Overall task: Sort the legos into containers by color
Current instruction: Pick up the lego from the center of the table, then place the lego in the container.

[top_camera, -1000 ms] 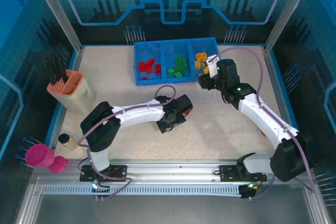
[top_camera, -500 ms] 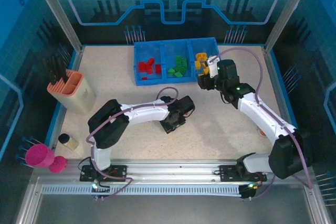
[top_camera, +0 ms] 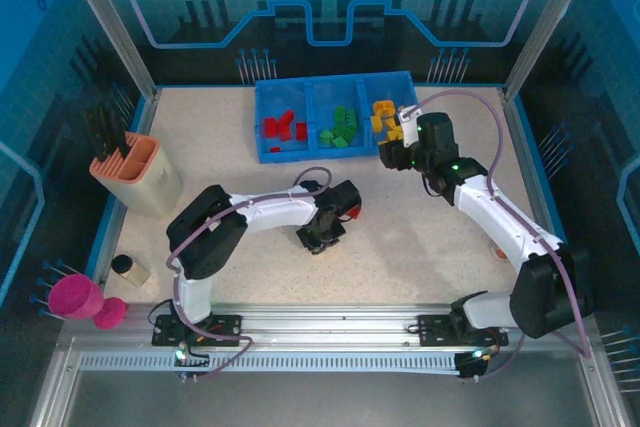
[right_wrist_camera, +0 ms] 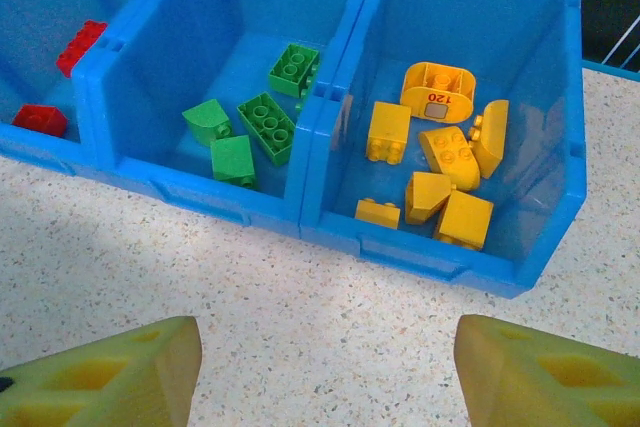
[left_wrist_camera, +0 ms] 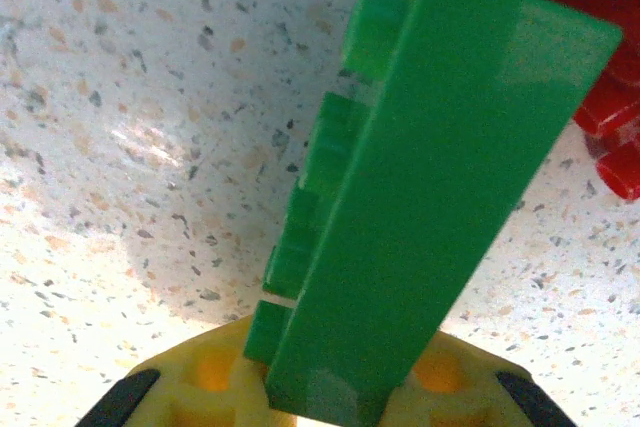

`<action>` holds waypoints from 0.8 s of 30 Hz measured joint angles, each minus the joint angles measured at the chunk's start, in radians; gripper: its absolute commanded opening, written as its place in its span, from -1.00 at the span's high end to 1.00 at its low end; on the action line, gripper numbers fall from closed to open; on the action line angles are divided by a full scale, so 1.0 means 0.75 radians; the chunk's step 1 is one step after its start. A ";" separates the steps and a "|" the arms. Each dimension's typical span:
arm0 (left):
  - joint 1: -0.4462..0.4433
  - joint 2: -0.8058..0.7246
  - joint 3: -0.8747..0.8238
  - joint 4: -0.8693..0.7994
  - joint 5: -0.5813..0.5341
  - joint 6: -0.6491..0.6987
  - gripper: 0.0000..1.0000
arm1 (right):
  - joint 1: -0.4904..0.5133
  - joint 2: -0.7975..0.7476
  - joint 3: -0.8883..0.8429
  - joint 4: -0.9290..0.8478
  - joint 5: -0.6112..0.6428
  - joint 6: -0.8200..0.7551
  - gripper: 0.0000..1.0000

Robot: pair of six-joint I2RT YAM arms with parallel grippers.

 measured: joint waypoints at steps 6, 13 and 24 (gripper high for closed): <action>0.035 -0.027 -0.001 -0.104 0.002 0.151 0.76 | 0.000 0.023 0.000 -0.002 -0.003 0.000 -0.39; 0.058 -0.107 0.191 -0.333 -0.071 0.400 0.78 | 0.002 0.093 0.004 -0.037 -0.010 0.000 -0.38; 0.215 -0.020 0.794 -0.454 -0.300 0.893 0.80 | 0.058 0.141 -0.012 -0.076 -0.014 0.017 -0.38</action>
